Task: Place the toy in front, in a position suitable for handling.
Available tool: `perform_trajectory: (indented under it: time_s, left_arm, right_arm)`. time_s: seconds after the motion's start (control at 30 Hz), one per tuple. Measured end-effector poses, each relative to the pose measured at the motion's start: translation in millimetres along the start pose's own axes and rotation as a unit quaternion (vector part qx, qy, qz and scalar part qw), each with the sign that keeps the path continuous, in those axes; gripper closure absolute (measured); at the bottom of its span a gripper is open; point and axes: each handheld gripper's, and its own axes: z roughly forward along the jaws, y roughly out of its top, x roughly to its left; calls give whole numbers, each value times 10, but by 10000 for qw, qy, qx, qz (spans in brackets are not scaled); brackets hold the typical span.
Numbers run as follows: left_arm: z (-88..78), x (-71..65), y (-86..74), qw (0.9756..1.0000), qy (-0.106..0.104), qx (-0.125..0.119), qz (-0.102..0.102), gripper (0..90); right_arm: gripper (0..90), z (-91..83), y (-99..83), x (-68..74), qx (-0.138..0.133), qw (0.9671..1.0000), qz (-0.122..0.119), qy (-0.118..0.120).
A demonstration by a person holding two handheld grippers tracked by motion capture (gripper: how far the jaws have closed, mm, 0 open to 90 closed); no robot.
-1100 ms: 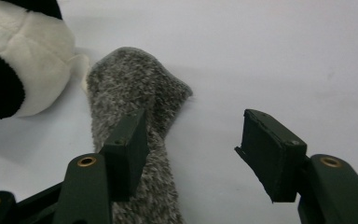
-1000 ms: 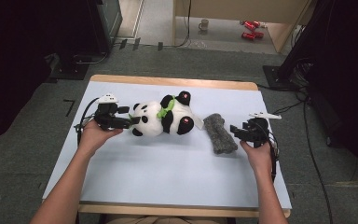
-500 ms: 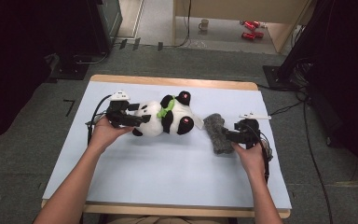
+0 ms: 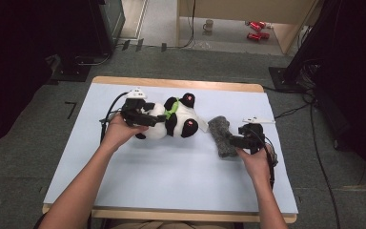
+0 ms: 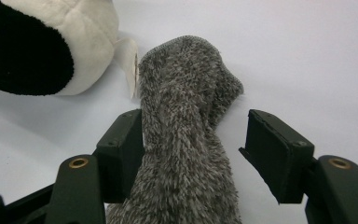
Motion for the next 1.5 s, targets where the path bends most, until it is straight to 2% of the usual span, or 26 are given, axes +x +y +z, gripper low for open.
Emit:
perform_trajectory:
  time_s: [0.1, 0.2, 0.37, 0.47, 0.53, 0.67, 0.73, 0.83, 1.0, 1.2, 1.23, 1.47, 1.5]
  left_arm:
    - [49, -30, 59, 10000, -14, -2, 14, 232]
    - [186, -62, 126, 9999, -12, 168, 41, 240]
    - [324, -120, 120, 9996, -115, 267, 10, 256]
    - [439, -140, 84, 9990, -19, 447, 20, 272]
    - [462, -161, 58, 9987, 137, 463, 168, 360]
    - [446, -194, 7, 9986, 296, 333, 298, 502]
    - [433, -206, -7, 9988, 321, 309, 226, 593]
    - [415, -220, 1, 9988, 336, 327, 155, 652]
    - [360, -261, 35, 9986, 409, 324, 54, 682]
    - [192, -371, 101, 9992, 284, 225, -148, 686]
    - [132, -421, 110, 9993, 230, 197, -220, 686]
    - [-8, -606, 41, 9988, 296, 299, -261, 683]
    - [-42, -683, -5, 9988, 277, 315, -252, 682]
  right_arm:
    - [372, -2, -2, -10, 10, 10000, 21, -14]
    - [372, 2, -6, -13, 32, 10000, 7, -18]
    - [373, 10, -11, -13, 55, 10000, -9, -26]
    - [374, 15, -14, -11, 70, 10000, -24, -30]
    - [374, 16, -18, -8, 81, 10000, -30, -34]
    - [376, 17, -26, -16, 87, 9999, -43, -51]
    - [377, 20, -28, -16, 97, 9999, -39, -55]
    - [377, 25, -29, -11, 114, 9999, -57, -59]
    - [379, 31, -30, -8, 126, 9999, -67, -56]
    - [381, 30, -25, -6, 104, 9999, -63, -46]
    - [382, 30, -19, -1, 87, 9999, -81, -39]
    - [384, 62, 2, 24, 105, 9999, -120, -22]
    - [385, 72, 6, 28, 105, 9999, -134, -17]
